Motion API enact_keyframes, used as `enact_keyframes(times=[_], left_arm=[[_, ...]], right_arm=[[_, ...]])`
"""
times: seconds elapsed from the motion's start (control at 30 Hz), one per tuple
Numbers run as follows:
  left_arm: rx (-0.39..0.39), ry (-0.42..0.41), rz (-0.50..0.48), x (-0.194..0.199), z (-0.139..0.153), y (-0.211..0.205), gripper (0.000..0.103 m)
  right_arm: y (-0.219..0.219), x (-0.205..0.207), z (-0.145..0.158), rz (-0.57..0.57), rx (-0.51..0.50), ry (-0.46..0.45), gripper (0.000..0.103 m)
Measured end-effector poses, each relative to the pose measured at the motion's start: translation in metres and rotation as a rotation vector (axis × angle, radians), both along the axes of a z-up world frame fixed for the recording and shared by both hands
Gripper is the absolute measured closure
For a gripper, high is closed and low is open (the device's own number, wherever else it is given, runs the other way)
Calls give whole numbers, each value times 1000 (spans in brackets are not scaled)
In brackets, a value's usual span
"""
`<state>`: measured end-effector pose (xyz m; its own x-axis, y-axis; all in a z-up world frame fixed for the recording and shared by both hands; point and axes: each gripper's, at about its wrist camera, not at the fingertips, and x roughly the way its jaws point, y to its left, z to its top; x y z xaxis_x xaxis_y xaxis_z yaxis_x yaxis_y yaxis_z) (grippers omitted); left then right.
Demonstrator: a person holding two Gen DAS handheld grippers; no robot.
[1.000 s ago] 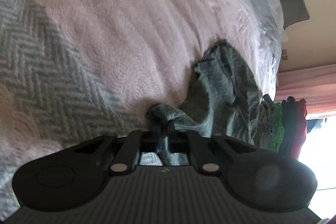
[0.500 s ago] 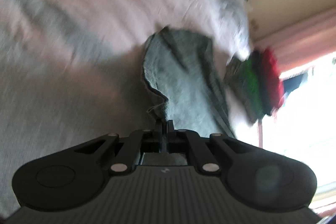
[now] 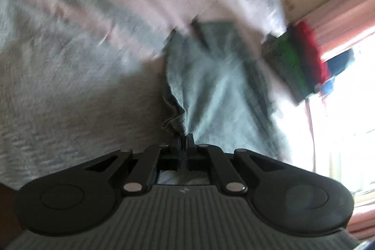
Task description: Fold clothes
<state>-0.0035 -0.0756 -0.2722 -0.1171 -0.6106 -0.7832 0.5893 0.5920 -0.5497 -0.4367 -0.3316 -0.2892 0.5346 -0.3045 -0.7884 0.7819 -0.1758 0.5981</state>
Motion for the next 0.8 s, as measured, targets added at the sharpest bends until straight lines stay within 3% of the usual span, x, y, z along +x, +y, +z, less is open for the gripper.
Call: enact_keyframes(times=[0.03,0.07,0.1,0.13,0.27,0.43,0.57,0.63,0.8], left_arm=[[33,1,3,0,-9,0,100],[67,1,7,1,-17,-1,100],[100,1,10,1,-26,-1,101],[110,-12,4,3,-24,-1,101],[148,-70,-21,9,-11,-2,91],[126,-142,-19,37,17,-17,89],[63,-192,-55,62,27,-74,84],[28,-201,-88,74,28,-109,84],[-35,-208,-197,87,22,-185,84]], right_arm=[[0,1,-6,4,16,13,91],[0,2,-6,13,13,31,77],[-1,3,-4,22,7,50,52],[-2,3,-3,32,0,70,45],[-5,6,3,69,-26,147,45],[-28,-9,15,68,-103,150,45],[-66,-7,20,63,-161,113,46],[-89,2,19,80,-189,75,60],[-137,38,12,150,-235,32,60]])
